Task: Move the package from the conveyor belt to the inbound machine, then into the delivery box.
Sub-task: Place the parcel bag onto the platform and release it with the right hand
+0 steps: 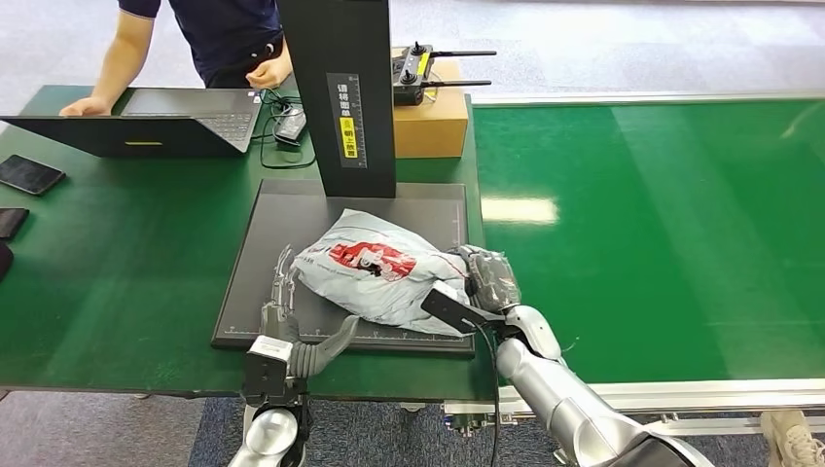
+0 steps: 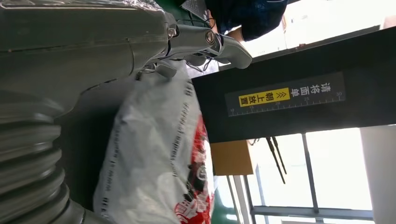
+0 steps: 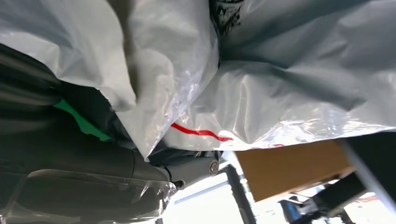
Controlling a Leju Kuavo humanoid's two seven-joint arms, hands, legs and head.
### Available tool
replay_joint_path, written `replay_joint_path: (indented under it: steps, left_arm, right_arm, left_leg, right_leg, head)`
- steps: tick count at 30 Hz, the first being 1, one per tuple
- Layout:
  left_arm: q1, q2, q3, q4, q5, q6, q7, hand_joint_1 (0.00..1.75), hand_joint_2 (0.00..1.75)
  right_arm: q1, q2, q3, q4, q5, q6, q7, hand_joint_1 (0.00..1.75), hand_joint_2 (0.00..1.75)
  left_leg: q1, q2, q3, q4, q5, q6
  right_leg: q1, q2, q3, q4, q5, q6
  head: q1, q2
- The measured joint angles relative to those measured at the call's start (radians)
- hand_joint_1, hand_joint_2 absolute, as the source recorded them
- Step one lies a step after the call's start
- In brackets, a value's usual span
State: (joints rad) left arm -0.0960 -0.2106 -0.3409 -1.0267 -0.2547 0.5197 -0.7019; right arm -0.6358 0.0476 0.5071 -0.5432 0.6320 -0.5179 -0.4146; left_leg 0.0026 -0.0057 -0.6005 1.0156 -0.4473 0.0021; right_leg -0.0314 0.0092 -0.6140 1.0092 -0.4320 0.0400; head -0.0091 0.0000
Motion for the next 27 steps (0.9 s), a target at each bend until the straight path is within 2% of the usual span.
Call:
replay_joint_path:
  steps: [3, 7, 11, 13, 16, 23, 27]
  left_arm:
    - [-0.007, 0.0, 0.001, 0.006, -0.013, -0.021, 0.0, 0.0, 1.75]
    - [-0.028, -0.001, 0.003, 0.018, -0.026, -0.04, 0.0, 0.0, 1.75]
    - [-0.039, -0.001, 0.004, 0.028, -0.029, -0.049, 0.0, 0.0, 1.75]
    - [-0.044, -0.001, 0.004, 0.032, -0.029, -0.053, 0.0, 0.0, 1.75]
    - [-0.049, -0.004, 0.004, 0.039, -0.032, -0.061, 0.0, 0.0, 1.75]
    - [-0.049, -0.018, 0.02, 0.047, -0.081, -0.09, 0.0, 0.0, 1.75]
    - [-0.043, -0.026, 0.045, 0.047, -0.107, -0.104, 0.0, 0.0, 1.75]
  right_arm:
    - [-0.004, -0.004, -0.028, 0.019, 0.003, -0.004, -0.002, 0.0, 1.75]
    - [0.011, -0.006, -0.071, 0.016, -0.029, 0.018, -0.079, 0.0, 1.75]
    - [0.056, -0.006, -0.121, -0.034, -0.1, 0.088, -0.193, 0.0, 0.0]
    - [0.089, -0.006, -0.145, -0.076, -0.142, 0.134, -0.243, 0.0, 0.0]
    - [0.14, -0.006, -0.176, -0.159, -0.193, 0.203, -0.276, 0.0, 0.0]
    - [0.29, -0.017, -0.207, -0.419, -0.286, 0.371, -0.283, 0.0, 0.0]
    - [0.351, -0.021, -0.215, -0.543, -0.307, 0.405, -0.284, 0.0, 0.0]
  left_leg:
    - [0.0, 0.0, 0.0, 0.0, 0.0, 0.0]
    - [0.0, 0.0, 0.001, 0.0, 0.0, 0.0]
    - [0.0, 0.0, 0.001, 0.0, 0.0, 0.0]
    - [0.0, 0.0, 0.001, 0.0, 0.0, 0.0]
    - [0.0, 0.0, 0.0, 0.0, 0.0, 0.0]
    - [0.0, 0.0, 0.0, -0.001, 0.0, 0.0]
    - [0.0, 0.0, 0.0, -0.001, 0.0, 0.0]
  right_leg:
    - [0.0, 0.0, 0.0, 0.0, 0.0, 0.0]
    - [0.0, 0.0, 0.001, 0.0, 0.0, 0.0]
    - [0.0, 0.0, 0.001, 0.0, 0.0, 0.0]
    - [0.0, 0.0, 0.001, 0.0, 0.0, 0.0]
    - [0.0, 0.0, 0.0, 0.0, 0.0, 0.0]
    - [0.0, 0.0, 0.0, 0.0, 0.0, 0.0]
    - [0.0, 0.0, 0.0, 0.0, 0.0, 0.0]
  head:
    - [0.0, 0.0]
    - [0.0, 0.0]
    - [0.0, 0.0]
    - [0.0, 0.0]
    - [0.0, 0.0]
    - [0.0, 0.0]
    - [0.0, 0.0]
